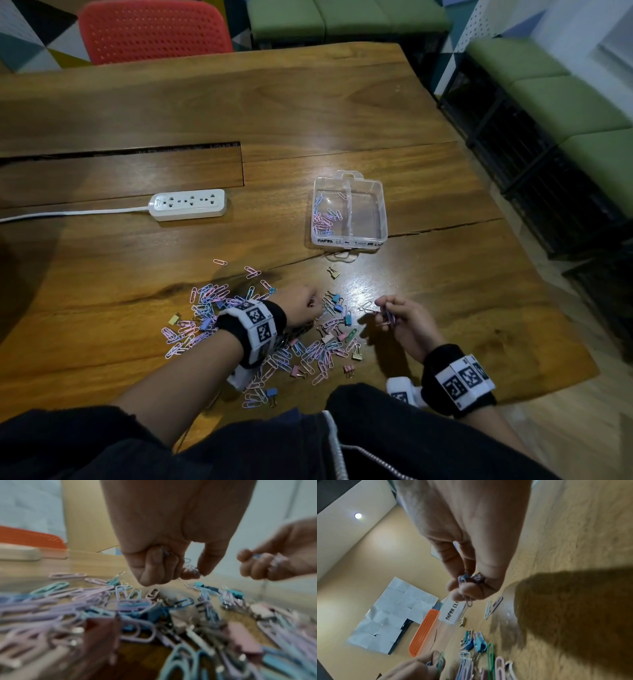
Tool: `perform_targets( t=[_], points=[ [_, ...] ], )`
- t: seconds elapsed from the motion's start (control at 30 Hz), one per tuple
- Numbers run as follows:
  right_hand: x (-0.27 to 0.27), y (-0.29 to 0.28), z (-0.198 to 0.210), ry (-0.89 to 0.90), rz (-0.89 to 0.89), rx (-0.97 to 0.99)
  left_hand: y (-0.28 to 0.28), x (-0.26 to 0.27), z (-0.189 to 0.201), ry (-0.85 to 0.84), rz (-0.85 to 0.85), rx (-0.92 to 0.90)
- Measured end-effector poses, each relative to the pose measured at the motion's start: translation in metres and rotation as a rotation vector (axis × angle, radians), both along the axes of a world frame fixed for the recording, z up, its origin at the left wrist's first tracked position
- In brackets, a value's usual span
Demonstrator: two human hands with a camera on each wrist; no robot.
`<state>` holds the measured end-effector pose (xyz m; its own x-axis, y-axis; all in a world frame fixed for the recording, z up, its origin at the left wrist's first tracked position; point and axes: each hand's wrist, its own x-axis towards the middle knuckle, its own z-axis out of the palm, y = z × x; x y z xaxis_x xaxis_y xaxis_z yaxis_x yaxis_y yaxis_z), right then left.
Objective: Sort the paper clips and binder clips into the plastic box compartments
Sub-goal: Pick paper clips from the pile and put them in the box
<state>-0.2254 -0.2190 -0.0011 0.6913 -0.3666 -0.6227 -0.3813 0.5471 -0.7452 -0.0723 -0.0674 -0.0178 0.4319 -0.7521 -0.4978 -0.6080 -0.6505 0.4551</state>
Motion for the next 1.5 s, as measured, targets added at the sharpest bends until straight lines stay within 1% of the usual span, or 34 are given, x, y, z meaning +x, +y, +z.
perform_targets(
  t=[0.03,0.1,0.13,0.17,0.2,0.23,0.3,0.37,0.43,0.5,0.57,0.67,0.73,0.77,0.83,0.9,0.97,1.03,1.1,1.17,1.2,1.23,1.27,1.33,1.4,1.43,1.47,1.5],
  points=[
    [0.000,0.000,-0.002,0.007,-0.025,0.031,0.001,0.003,0.000,0.124,0.089,-0.037],
    [0.000,0.003,-0.004,0.008,-0.046,0.072,0.005,0.007,0.000,0.531,0.370,-0.156],
    [0.000,0.005,-0.006,0.019,-0.035,0.065,0.007,0.008,0.002,0.726,0.498,-0.237],
    [0.002,0.007,-0.006,0.048,-0.006,0.013,0.008,0.009,0.004,0.887,0.583,-0.323],
    [0.003,0.009,-0.006,0.095,0.042,-0.084,0.009,0.010,0.007,1.000,0.628,-0.398],
    [0.005,0.012,-0.007,0.148,0.107,-0.211,0.010,0.009,0.009,1.074,0.653,-0.459],
    [0.008,0.019,-0.009,0.225,0.259,-0.490,0.007,0.007,0.014,1.123,0.684,-0.515],
    [0.012,0.026,-0.013,0.269,0.371,-0.674,0.002,0.006,0.014,1.057,0.703,-0.471],
    [0.016,0.029,-0.017,0.323,0.416,-0.816,-0.005,0.006,0.014,0.936,0.693,-0.374],
    [0.019,0.028,-0.021,0.350,0.429,-0.881,-0.010,0.005,0.013,0.780,0.633,-0.265],
    [0.021,0.025,-0.023,0.358,0.429,-0.870,-0.011,0.002,0.011,0.536,0.502,-0.195],
    [0.021,0.014,-0.024,0.363,0.382,-0.866,-0.008,-0.001,0.010,0.162,0.221,-0.112],
    [0.019,0.005,-0.025,0.390,0.322,-0.879,-0.006,-0.003,0.008,-0.012,0.061,-0.051],
    [0.018,0.001,-0.025,0.410,0.300,-0.888,-0.006,-0.004,0.007,-0.070,0.022,-0.044],
    [0.017,-0.002,-0.026,0.418,0.297,-0.881,-0.008,-0.008,0.008,-0.163,-0.027,-0.040],
    [0.020,0.003,-0.024,0.367,0.364,-0.884,-0.011,-0.010,0.006,-0.220,-0.084,-0.022],
    [0.025,0.012,-0.020,0.318,0.469,-0.946,-0.012,-0.010,0.005,-0.242,-0.150,0.017],
    [0.031,0.020,-0.017,0.313,0.564,-1.033,-0.010,-0.009,0.004,-0.255,-0.200,0.044],
    [0.036,0.024,-0.017,0.333,0.607,-1.087,-0.008,-0.010,0.002,-0.234,-0.199,0.061],
    [0.039,0.028,-0.018,0.350,0.609,-1.127,-0.006,-0.010,0.001,-0.160,-0.142,0.050],
    [0.040,0.029,-0.019,0.359,0.609,-1.133,-0.006,-0.009,0.001,-0.083,-0.077,0.029],
    [0.041,0.031,-0.020,0.364,0.616,-1.137,-0.006,-0.007,0.001,0.031,0.015,-0.015],
    [0.041,0.032,-0.020,0.368,0.632,-1.144,-0.006,-0.004,0.002,0.191,0.136,-0.077],
    [0.042,0.034,-0.021,0.380,0.691,-1.154,-0.005,0.001,0.006,0.584,0.443,-0.270],
    [0.042,0.033,-0.020,0.363,0.703,-1.110,-0.003,0.006,0.010,0.925,0.719,-0.440],
    [0.043,0.032,-0.019,0.335,0.675,-1.053,-0.002,0.007,0.013,1.041,0.802,-0.487],
    [0.042,0.030,-0.017,0.301,0.619,-0.975,-0.002,0.007,0.014,1.106,0.848,-0.511],
    [0.041,0.027,-0.015,0.266,0.538,-0.871,-0.001,0.008,0.014,1.134,0.869,-0.525]
  ],
)
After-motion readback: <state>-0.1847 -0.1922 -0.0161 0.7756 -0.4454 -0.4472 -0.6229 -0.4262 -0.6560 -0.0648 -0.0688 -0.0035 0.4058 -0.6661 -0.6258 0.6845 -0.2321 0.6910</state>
